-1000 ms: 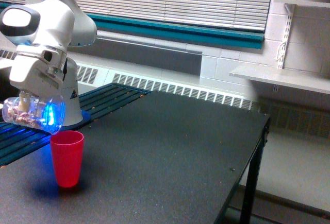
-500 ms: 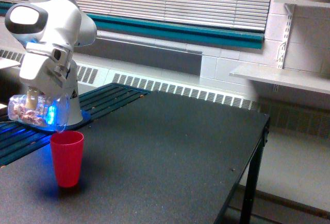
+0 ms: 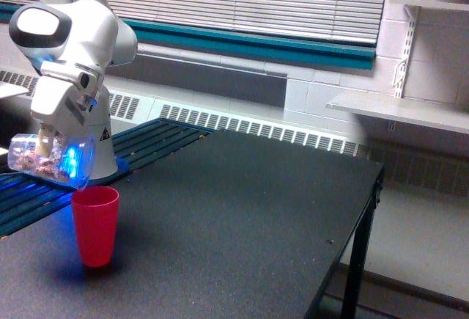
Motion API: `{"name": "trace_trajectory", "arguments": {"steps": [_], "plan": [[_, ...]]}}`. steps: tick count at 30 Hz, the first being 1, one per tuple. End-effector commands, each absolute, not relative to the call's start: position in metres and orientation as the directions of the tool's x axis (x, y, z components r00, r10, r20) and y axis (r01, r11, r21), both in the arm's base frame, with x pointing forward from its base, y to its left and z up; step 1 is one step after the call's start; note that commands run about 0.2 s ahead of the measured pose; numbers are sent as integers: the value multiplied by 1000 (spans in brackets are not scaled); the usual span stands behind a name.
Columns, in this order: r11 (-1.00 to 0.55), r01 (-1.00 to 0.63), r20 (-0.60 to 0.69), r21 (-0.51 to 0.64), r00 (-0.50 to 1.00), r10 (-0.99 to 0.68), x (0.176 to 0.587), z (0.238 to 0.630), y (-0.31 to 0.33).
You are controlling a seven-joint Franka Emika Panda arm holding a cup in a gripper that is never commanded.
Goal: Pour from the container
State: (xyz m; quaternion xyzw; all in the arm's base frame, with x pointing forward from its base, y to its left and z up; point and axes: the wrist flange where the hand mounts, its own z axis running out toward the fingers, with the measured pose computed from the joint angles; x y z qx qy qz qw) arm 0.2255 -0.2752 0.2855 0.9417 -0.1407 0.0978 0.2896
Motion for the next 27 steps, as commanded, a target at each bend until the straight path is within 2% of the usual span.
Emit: {"name": "trace_trajectory", "arguments": {"steps": [1,27], "plan": [[-786,-289,247,546,952,-178,226,288,-279],[-781,-254,227,571,963,-147,232,287,-273]]}}
